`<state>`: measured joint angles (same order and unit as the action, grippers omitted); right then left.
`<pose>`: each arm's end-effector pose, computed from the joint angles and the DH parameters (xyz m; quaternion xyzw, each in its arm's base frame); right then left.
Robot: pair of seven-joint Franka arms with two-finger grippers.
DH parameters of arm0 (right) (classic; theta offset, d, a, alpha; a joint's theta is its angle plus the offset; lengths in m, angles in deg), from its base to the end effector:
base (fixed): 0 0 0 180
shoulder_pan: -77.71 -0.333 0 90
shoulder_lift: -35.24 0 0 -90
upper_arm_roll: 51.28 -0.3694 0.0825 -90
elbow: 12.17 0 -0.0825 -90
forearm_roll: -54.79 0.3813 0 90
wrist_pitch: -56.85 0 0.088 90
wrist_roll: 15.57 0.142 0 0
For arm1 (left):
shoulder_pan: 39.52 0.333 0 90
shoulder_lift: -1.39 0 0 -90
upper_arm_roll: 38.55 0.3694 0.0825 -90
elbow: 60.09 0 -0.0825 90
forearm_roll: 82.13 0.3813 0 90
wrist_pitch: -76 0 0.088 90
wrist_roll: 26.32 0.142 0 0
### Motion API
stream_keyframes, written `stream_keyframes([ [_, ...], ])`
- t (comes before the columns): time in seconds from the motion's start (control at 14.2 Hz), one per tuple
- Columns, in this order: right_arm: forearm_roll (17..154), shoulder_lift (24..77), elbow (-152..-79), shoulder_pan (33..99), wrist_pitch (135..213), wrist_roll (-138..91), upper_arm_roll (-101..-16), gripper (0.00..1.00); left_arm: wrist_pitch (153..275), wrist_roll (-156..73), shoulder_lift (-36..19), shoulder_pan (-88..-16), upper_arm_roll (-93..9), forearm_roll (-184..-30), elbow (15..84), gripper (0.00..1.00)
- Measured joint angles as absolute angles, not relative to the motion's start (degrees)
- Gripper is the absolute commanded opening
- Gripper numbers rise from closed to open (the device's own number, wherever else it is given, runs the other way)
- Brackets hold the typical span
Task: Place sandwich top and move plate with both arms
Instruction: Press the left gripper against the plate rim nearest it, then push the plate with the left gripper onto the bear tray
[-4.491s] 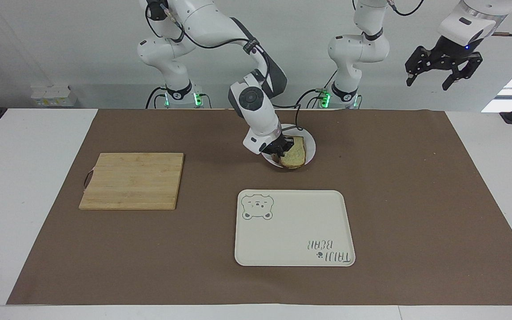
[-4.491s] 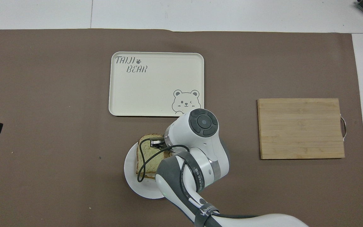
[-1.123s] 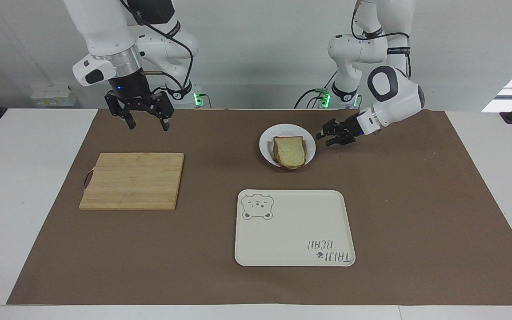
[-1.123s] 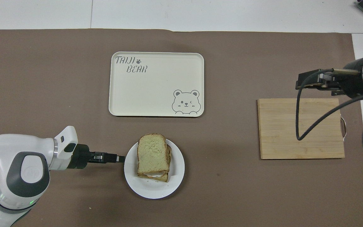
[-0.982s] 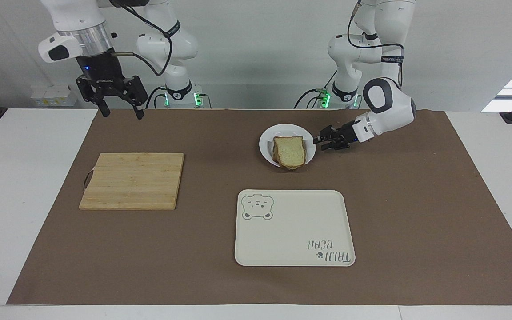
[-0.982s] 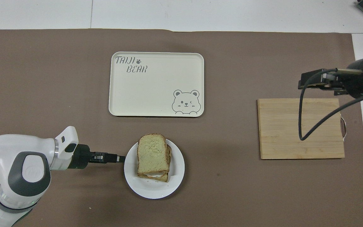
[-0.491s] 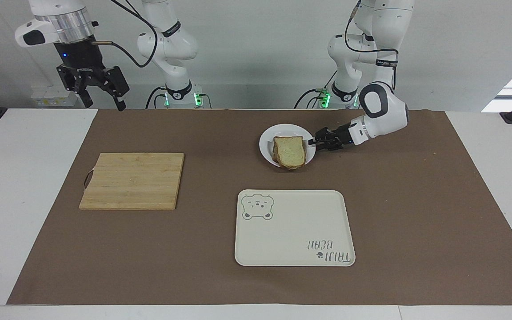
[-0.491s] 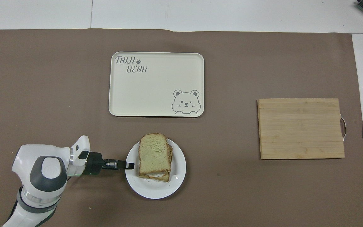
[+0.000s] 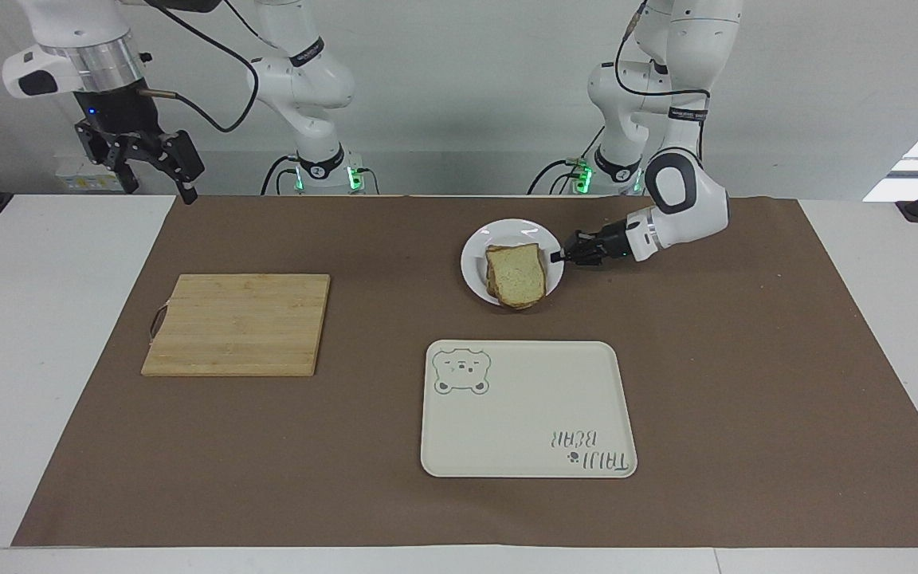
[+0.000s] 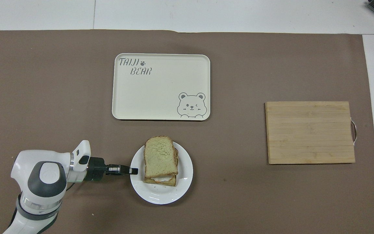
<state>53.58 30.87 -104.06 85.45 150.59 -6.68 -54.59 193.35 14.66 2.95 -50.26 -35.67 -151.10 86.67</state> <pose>0.5327 -0.0427 0.6749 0.9917 -0.1156 0.0546 0.0106 0.3995 -0.1360 0.3033 0.8826 0.0093 -0.0690 0.4650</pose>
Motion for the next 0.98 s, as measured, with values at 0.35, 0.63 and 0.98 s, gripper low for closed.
stream_keyframes([
  [0.35, 53.6, 30.9, -106.6, 83.8, 150.6, -6.7, -54.8, 1.0, 192.8, 14.6, 0.0, -48.5, -35.4, -151.1, 76.7, 0.0],
  [0.63, 53.6, 30.8, -106.7, 83.8, 148.9, -6.7, -54.8, 1.0, 192.9, 14.1, -7.2, -46.4, -35.2, -151.1, 64.3, 0.0],
  [0.98, 53.6, 30.7, -106.7, 83.8, 148.9, -9.8, -54.8, 1.0, 199.1, 9.4, -15.5, -45.9, -36.4, -150.4, 52.8, 0.0],
])
